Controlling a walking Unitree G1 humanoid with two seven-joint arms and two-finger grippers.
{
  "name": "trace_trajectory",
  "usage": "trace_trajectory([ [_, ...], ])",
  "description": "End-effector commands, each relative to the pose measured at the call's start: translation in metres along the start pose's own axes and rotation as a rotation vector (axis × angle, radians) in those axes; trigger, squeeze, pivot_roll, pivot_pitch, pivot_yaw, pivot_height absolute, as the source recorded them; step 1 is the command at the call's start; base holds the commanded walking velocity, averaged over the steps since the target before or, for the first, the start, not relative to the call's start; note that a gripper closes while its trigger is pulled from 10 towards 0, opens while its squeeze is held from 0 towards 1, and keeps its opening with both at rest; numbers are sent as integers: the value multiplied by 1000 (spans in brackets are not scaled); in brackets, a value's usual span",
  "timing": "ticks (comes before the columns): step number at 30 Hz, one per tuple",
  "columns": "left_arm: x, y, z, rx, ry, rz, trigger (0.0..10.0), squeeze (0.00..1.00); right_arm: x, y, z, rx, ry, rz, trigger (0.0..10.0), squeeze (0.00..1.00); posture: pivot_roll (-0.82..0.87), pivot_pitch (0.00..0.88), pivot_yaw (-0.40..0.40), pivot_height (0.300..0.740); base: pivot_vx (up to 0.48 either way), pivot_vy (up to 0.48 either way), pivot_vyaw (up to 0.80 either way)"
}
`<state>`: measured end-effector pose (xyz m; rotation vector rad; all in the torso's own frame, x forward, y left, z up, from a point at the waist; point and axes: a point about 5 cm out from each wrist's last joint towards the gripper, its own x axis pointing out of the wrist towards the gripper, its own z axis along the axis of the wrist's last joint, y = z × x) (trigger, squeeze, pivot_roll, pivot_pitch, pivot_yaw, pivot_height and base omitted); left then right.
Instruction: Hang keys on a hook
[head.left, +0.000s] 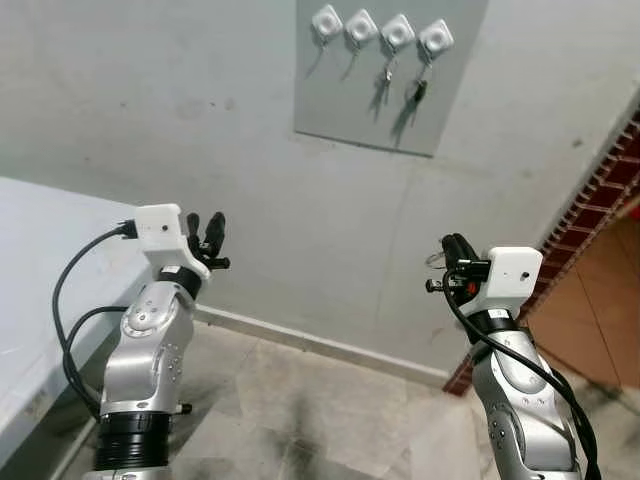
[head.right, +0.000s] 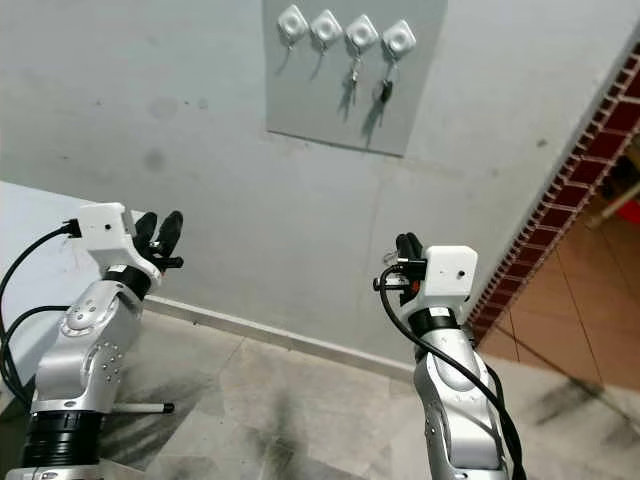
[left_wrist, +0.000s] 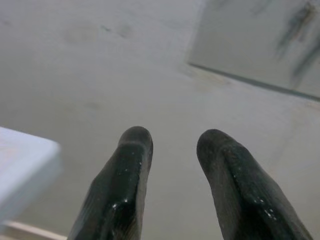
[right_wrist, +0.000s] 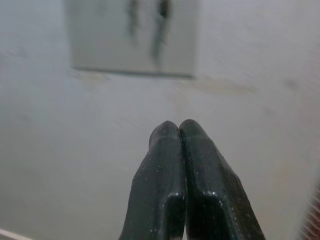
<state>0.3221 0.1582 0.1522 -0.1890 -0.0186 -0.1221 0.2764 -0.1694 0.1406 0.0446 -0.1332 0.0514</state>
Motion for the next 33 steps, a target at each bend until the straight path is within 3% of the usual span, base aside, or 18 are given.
trace_trajectory([
  [1, 1, 1, 2, 18, 4, -8, 10000, 0, 2, 1, 7, 0, -27, -3, 10000, 0, 107, 33, -22, 740, 0, 480, 0],
  [5, 2, 2, 2, 20, 7, -9, 10000, 0, 3, 3, 8, 1, -28, -3, 10000, 0, 107, 30, -22, 740, 0, 328, 0],
  [15, 3, -4, 2, 33, 16, -20, 10000, 0, 5, 2, 7, 6, -19, -19, 10000, 0, 108, 27, -18, 740, 0, 0, 0],
  [30, 5, 0, 5, 64, 20, -12, 10000, 0, 4, 0, 9, -28, -33, -8, 10000, 0, 107, 29, -18, 740, 0, 0, 0],
  [33, 5, -2, 7, 53, 5, -22, 10000, 0, 5, 0, 9, -32, -31, -2, 10000, 0, 109, 20, -23, 740, 369, 0, 0],
])
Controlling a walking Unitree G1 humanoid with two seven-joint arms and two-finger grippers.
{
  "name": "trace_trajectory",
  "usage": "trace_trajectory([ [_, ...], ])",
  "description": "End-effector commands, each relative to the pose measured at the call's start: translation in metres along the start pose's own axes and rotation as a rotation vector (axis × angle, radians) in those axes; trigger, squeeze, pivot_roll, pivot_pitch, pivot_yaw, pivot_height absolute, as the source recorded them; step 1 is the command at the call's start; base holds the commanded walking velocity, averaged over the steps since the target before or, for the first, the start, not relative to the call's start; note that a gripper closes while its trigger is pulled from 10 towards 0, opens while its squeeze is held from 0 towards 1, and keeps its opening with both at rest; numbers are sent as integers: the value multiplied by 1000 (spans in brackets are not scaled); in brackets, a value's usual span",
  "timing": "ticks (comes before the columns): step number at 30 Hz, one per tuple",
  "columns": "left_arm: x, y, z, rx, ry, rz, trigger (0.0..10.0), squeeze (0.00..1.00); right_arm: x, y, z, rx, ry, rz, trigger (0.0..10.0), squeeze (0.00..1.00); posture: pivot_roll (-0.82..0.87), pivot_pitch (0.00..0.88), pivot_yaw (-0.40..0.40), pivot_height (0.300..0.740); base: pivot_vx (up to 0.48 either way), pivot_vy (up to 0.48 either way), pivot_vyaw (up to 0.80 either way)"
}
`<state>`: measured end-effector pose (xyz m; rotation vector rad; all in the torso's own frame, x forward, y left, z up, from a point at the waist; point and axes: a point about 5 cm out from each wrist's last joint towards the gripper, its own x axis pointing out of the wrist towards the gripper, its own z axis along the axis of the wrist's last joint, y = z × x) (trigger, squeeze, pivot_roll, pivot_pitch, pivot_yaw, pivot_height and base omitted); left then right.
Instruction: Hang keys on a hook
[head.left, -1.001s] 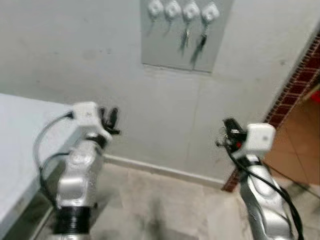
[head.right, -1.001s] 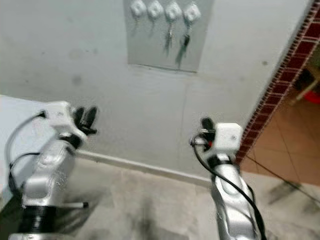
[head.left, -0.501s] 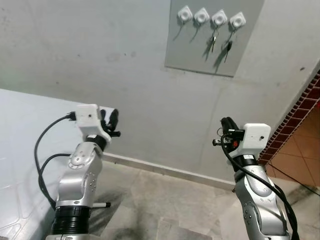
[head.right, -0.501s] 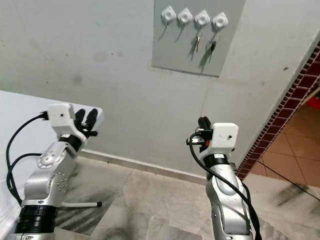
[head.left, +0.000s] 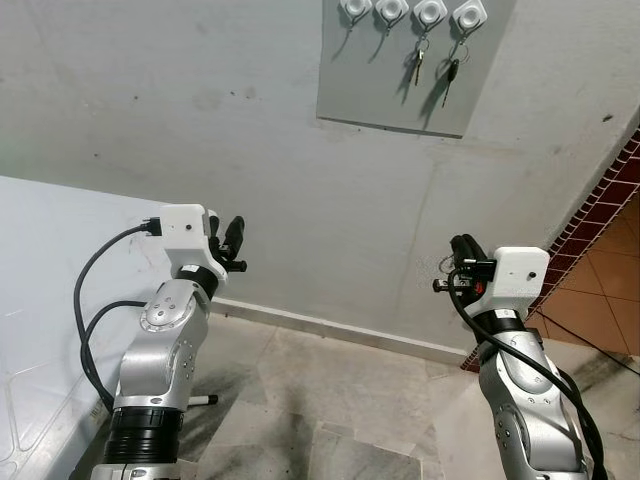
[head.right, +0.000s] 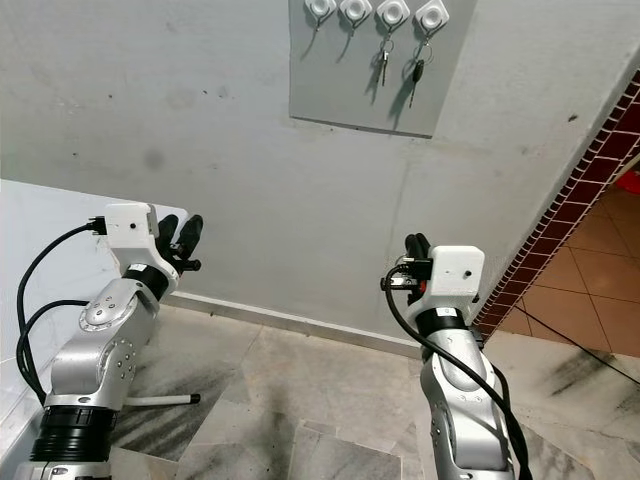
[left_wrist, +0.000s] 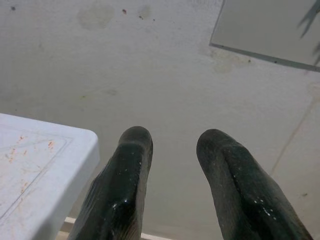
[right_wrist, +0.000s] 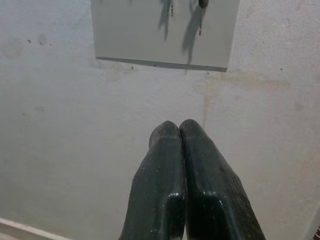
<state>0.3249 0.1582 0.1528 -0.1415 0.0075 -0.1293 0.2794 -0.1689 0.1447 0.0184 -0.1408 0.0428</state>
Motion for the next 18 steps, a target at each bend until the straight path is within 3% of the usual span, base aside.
trace_trajectory([
  [1, 2, -2, 6, 8, -24, -16, 10000, 0, 1, 0, 5, -5, -23, 5, 10000, 0, 109, 20, -23, 740, 420, 0, 0],
  [18, 2, -1, 7, 9, -27, -10, 10000, 0, 2, 0, 5, -9, -25, 16, 10000, 0, 111, 11, -26, 740, 458, 0, 0],
])
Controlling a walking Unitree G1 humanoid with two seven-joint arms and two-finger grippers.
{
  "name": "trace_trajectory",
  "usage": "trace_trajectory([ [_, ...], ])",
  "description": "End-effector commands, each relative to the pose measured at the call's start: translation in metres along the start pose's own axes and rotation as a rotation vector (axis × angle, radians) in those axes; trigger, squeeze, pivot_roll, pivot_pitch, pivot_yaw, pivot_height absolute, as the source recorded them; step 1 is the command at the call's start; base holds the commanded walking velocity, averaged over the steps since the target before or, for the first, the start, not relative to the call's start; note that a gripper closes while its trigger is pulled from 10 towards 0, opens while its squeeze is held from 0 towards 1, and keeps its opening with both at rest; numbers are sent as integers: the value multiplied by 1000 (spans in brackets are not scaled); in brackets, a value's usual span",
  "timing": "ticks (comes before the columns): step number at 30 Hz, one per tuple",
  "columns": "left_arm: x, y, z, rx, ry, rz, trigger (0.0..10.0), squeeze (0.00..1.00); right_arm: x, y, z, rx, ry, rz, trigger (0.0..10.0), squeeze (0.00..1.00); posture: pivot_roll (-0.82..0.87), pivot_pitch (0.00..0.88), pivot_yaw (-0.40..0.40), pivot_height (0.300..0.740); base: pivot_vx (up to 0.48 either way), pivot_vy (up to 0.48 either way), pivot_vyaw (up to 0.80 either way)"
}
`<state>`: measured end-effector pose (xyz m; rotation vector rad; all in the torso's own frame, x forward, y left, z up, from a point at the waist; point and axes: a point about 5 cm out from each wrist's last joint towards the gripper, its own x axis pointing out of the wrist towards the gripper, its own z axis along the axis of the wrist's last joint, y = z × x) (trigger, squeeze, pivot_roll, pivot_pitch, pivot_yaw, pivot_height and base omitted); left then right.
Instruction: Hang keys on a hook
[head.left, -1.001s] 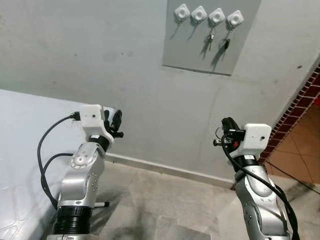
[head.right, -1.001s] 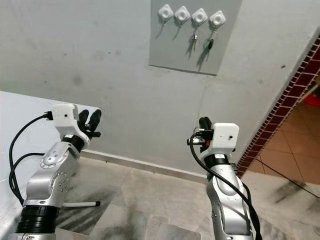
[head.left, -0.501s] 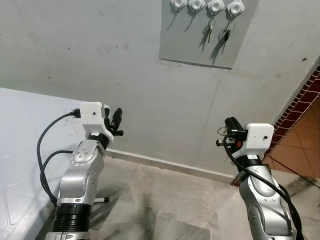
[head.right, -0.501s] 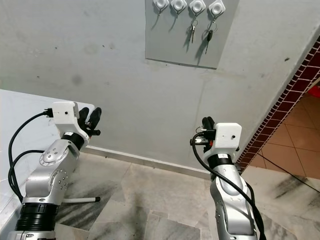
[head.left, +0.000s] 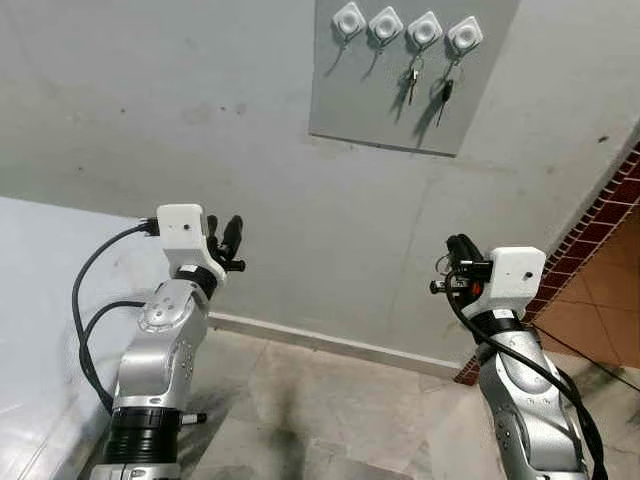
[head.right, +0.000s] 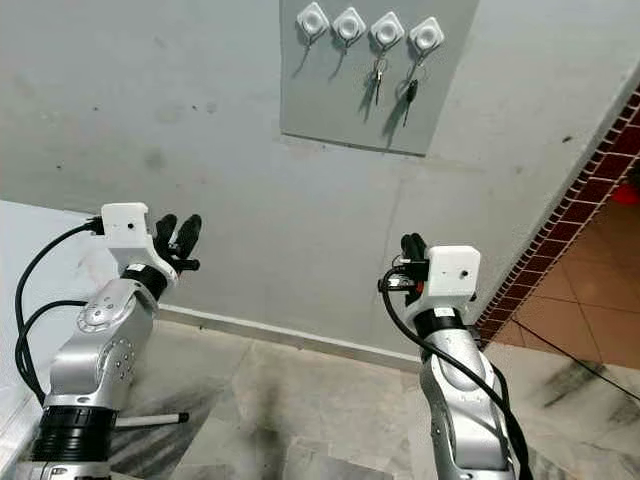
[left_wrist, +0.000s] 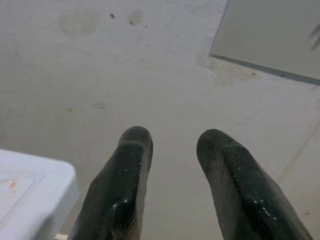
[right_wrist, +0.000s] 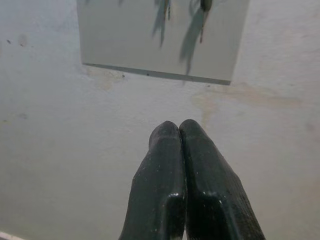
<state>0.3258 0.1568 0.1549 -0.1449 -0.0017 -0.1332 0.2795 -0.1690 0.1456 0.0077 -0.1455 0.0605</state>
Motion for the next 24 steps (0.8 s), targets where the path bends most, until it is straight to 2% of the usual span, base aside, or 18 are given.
trace_trajectory([
  [1, 1, 1, 5, 12, -18, -5, 10000, 0, 2, 0, 4, 0, -20, -3, 10000, 0, 111, 11, -26, 740, 461, 0, 0],
  [19, 1, 1, 5, 11, -20, -6, 10000, 0, 2, 0, 4, 0, -21, -1, 10000, 0, 111, 9, -27, 740, 461, 0, 0],
  [24, 2, 2, 2, -21, -9, 34, 10000, 0, 4, 2, 4, -14, -13, 37, 10000, 0, 112, 0, -41, 740, 322, 0, 0],
])
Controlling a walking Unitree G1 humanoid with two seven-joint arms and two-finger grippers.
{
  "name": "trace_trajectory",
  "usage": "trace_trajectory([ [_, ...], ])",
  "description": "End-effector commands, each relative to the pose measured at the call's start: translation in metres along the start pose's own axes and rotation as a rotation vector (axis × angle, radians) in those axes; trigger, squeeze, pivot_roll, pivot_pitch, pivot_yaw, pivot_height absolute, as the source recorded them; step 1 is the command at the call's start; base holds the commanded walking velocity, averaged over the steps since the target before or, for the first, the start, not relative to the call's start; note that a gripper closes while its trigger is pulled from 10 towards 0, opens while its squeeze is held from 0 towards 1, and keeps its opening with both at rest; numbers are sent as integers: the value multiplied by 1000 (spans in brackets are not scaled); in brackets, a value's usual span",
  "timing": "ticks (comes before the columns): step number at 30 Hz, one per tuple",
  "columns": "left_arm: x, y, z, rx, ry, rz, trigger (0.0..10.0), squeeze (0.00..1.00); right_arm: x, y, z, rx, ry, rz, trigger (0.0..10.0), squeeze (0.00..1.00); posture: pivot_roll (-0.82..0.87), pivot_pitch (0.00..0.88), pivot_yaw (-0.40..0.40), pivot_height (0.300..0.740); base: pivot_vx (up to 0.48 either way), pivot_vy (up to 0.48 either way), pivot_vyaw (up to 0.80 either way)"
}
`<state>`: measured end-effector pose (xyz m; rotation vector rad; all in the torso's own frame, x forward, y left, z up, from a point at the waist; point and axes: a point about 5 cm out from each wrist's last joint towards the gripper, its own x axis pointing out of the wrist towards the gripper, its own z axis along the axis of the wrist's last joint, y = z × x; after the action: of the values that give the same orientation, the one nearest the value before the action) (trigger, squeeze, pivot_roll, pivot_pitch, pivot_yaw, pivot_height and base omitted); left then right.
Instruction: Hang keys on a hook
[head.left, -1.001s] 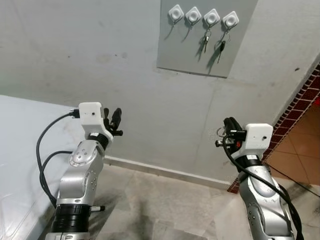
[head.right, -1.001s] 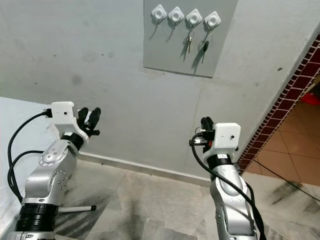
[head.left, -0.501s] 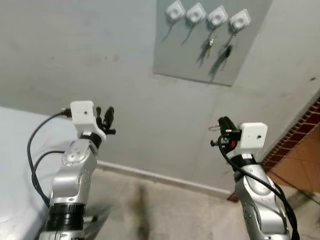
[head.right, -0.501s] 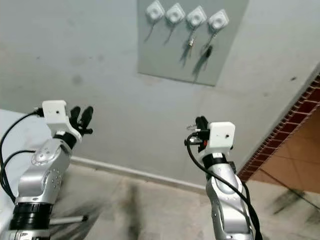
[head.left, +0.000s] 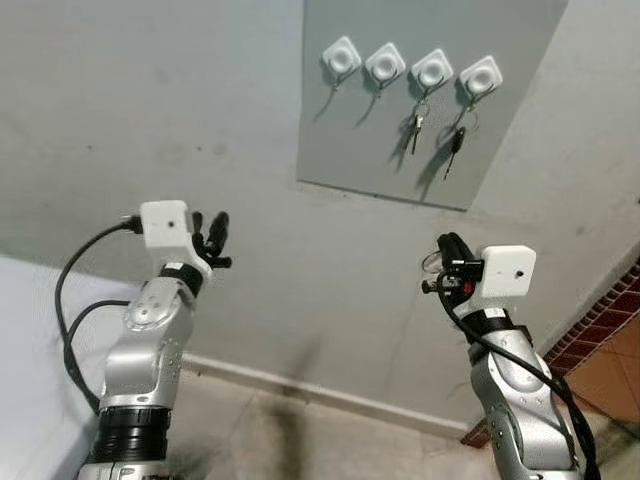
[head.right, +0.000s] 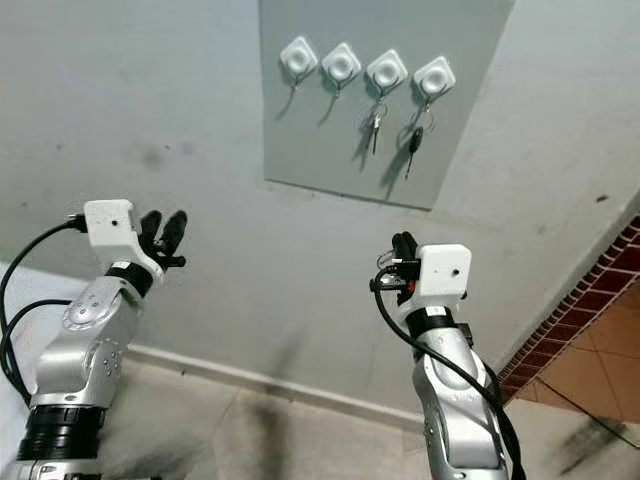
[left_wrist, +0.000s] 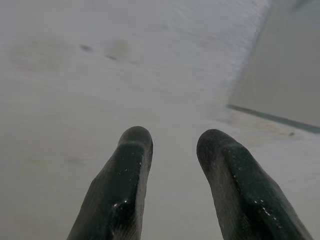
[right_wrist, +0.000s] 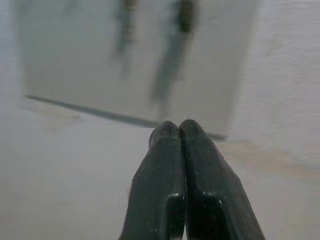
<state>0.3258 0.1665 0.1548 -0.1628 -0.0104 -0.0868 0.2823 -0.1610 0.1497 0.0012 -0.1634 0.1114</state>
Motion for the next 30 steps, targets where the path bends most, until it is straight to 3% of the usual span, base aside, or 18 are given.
trace_trajectory([
  [1, 3, -8, 1, -2, 5, -9, 10000, 0, 0, -6, 0, -11, 5, -14, 10000, 0, 111, 0, -42, 740, 0, 0, 0],
  [17, 7, -14, 7, 5, -33, -20, 10000, 0, 3, -3, 2, -20, 3, 21, 10000, 0, 109, 0, -41, 740, 0, 0, 0],
  [23, 12, -29, 14, 56, -62, -101, 10000, 0, 14, 5, 9, -16, -23, 99, 10000, 0, 114, 0, -41, 740, 0, 0, 0],
  [28, 14, -55, 26, 138, -114, -264, 10000, 0, 34, 21, 29, 9, -91, 219, 10000, 0, 112, 0, -34, 740, 0, 0, 0],
  [30, 14, -57, 27, 142, -119, -275, 10000, 0, 36, 22, 32, 11, -99, 229, 10000, 0, 112, 0, -35, 740, 0, 0, 0],
])
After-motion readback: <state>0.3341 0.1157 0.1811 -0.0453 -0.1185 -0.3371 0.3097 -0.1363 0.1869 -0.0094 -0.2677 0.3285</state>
